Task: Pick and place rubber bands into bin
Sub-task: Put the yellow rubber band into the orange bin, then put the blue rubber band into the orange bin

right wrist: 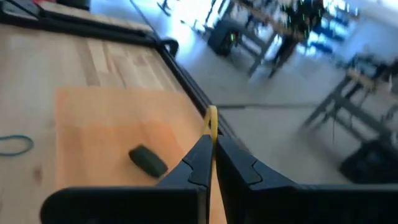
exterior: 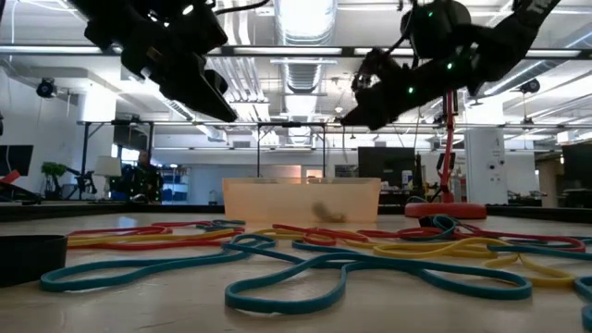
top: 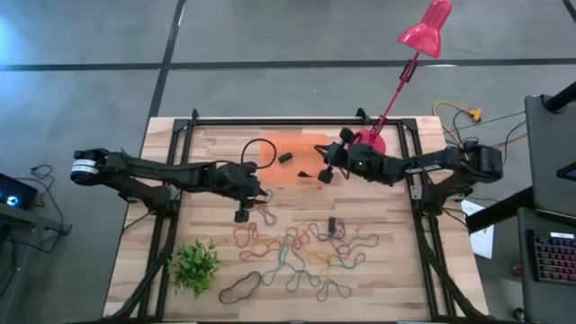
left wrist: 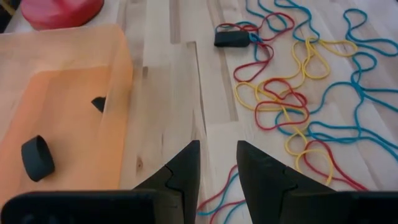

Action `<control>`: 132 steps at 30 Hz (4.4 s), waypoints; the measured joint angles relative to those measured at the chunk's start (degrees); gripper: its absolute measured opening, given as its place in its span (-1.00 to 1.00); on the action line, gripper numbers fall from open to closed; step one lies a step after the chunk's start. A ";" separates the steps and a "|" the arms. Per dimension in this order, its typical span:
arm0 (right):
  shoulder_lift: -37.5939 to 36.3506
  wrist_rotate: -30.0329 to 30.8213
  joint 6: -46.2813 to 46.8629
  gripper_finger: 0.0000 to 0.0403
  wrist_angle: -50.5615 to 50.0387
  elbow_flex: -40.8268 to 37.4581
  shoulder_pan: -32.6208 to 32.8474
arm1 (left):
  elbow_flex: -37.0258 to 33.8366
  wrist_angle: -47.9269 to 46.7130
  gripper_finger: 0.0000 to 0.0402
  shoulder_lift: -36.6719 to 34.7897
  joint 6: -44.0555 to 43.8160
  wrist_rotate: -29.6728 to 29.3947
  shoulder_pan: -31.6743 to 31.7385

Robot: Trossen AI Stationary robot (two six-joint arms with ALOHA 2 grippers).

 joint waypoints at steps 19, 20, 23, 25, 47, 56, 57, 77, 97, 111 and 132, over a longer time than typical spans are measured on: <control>0.29 -25.82 2.21 -0.18 -5.24 0.00 -1.41 | -0.70 -0.19 -0.55 0.74 1.79 0.10 -0.02; -0.19 -29.23 2.28 -0.15 -6.63 0.00 -1.33 | -0.91 -0.48 -0.55 1.15 2.26 0.39 -0.02; -1.77 -35.34 2.99 -0.11 -11.36 0.00 -0.24 | -1.23 -0.55 -0.55 3.23 3.10 1.24 -0.07; -2.98 -35.61 3.83 -0.11 -14.71 0.00 1.19 | -1.51 -1.67 -0.55 4.93 3.11 1.26 -0.07; -14.75 -32.84 12.49 -0.25 -25.28 -0.52 17.76 | 0.15 0.04 -0.55 16.63 -3.93 -6.22 0.56; -14.70 -28.87 13.43 -0.30 -26.88 -1.09 21.16 | 2.35 -0.05 -0.55 20.39 -14.62 -6.22 0.77; -14.70 -28.87 13.64 -0.30 -26.87 -1.14 21.40 | 2.45 0.04 -0.55 21.03 -15.03 -6.31 0.77; -14.70 -28.94 14.99 -0.38 -26.85 -1.92 22.42 | 2.73 -0.65 -0.93 23.56 -17.97 -9.00 0.80; -14.68 -29.03 16.00 -0.50 -26.82 -1.95 22.42 | 4.58 -1.33 -1.00 14.79 -14.07 -8.27 -0.02; -14.68 -29.01 15.85 -0.54 -26.50 -1.95 22.42 | 4.52 -5.47 -0.89 15.87 -13.45 -7.82 -0.17; -14.68 -29.02 15.99 -0.57 -26.42 -1.95 22.42 | 4.66 -4.97 -0.38 21.62 -15.06 -9.36 0.15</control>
